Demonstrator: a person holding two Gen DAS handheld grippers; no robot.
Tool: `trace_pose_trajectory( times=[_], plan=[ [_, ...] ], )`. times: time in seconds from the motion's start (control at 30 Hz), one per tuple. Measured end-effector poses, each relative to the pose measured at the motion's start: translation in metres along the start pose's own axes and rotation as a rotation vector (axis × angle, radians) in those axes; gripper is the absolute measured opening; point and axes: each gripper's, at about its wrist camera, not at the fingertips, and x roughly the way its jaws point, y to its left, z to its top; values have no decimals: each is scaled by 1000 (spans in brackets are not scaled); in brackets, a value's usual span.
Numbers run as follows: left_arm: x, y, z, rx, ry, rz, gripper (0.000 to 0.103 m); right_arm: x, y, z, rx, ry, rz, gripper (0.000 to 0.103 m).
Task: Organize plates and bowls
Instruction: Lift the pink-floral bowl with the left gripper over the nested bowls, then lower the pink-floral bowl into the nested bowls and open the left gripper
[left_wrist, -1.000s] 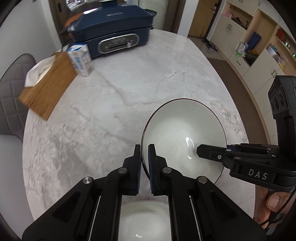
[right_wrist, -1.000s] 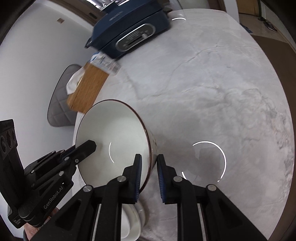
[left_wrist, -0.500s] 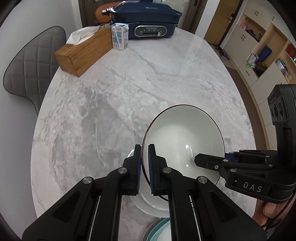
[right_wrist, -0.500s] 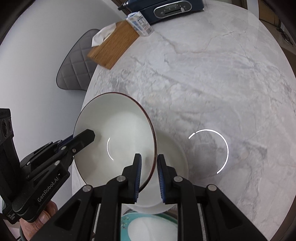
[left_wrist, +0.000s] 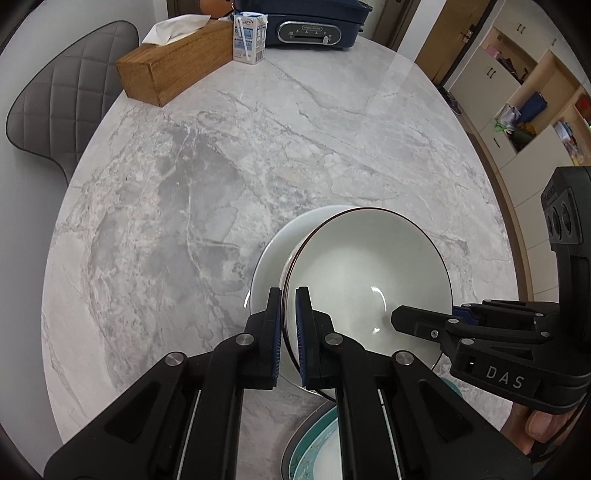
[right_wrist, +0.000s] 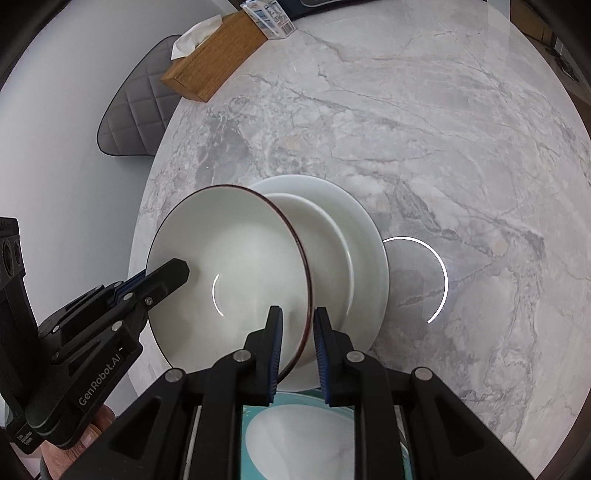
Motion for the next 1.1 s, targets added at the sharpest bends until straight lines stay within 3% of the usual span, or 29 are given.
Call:
trace_pose_trajectory(
  times=[0.57,0.7,0.93,1.1],
  plan=[
    [18,-3,-2,7,4,24,6,6,-2,1,-25,-9,-53,19],
    [23,-1,-2,-7,23,19,7,6,0,4,-26,-2,-61,23],
    [29,1,-3,-21,45,11,11,2,4,5,-29,3,-60,41],
    [32,2,-6,-33,54,15,12,0,6,8,-29,10,-75,44]
  ],
)
